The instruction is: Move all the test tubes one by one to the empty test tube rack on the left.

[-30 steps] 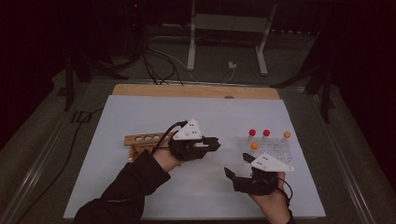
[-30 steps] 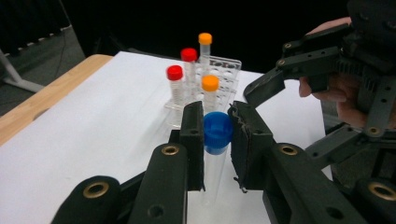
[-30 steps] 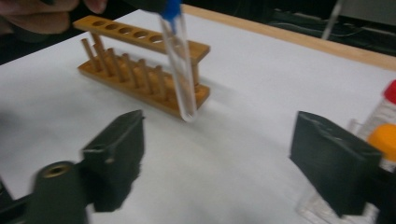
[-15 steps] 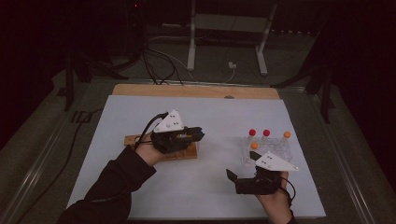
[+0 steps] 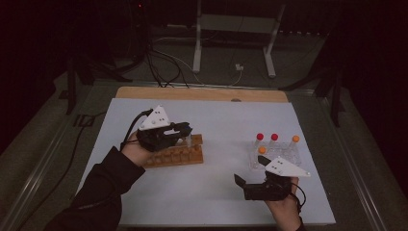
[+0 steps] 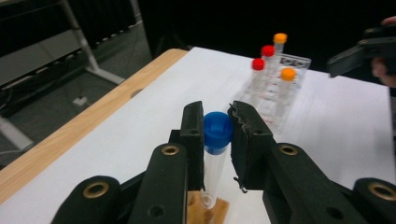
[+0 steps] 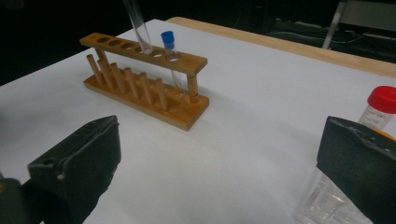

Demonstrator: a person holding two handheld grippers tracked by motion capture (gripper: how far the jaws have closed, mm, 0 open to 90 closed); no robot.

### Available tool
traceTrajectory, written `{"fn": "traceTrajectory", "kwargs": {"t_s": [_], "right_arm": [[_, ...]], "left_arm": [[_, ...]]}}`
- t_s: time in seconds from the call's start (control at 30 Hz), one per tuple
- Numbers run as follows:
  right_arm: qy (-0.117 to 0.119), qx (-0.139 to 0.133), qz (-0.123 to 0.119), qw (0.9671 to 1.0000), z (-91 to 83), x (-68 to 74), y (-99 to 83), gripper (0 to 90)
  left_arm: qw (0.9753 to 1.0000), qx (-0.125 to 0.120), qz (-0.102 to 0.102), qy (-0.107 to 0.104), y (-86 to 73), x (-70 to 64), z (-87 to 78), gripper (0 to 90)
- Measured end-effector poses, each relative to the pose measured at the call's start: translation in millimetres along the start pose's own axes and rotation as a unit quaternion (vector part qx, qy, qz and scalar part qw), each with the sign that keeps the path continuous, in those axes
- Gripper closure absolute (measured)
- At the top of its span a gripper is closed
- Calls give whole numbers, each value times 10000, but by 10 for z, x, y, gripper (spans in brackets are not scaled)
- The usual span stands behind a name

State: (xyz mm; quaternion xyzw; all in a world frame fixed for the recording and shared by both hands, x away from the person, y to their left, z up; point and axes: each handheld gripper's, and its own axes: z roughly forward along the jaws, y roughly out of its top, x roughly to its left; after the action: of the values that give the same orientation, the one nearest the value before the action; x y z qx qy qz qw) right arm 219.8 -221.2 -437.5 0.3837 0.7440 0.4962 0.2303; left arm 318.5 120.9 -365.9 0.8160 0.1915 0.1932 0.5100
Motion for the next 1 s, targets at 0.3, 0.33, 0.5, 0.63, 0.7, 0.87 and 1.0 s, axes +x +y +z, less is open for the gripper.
{"fn": "traceTrajectory", "kwargs": {"t_s": [0.3,0.33,0.5,0.63,0.7,0.87,1.0], "right_arm": [[44,7,18,10000,2,0,-8,0],[36,-2,18,10000,1,-2,-8,0],[41,6,4,10000,-1,-9,-8,0],[33,-17,10,10000,-7,-16,-8,0],[30,-9,9,10000,-6,-18,-9,0],[35,-11,30,10000,-7,-22,-14,0],[41,-2,22,10000,-2,-22,-20,0]], "left_arm": [[9988,80,-117,470,-100,165,17,769],[9986,95,-108,517,-123,183,33,769],[9977,118,-231,621,-236,239,95,769],[9969,161,-389,662,-348,284,158,769],[9967,189,-445,647,-393,298,185,769],[9964,264,-549,590,-527,298,266,769],[9962,266,-634,533,-600,286,314,769]]}}
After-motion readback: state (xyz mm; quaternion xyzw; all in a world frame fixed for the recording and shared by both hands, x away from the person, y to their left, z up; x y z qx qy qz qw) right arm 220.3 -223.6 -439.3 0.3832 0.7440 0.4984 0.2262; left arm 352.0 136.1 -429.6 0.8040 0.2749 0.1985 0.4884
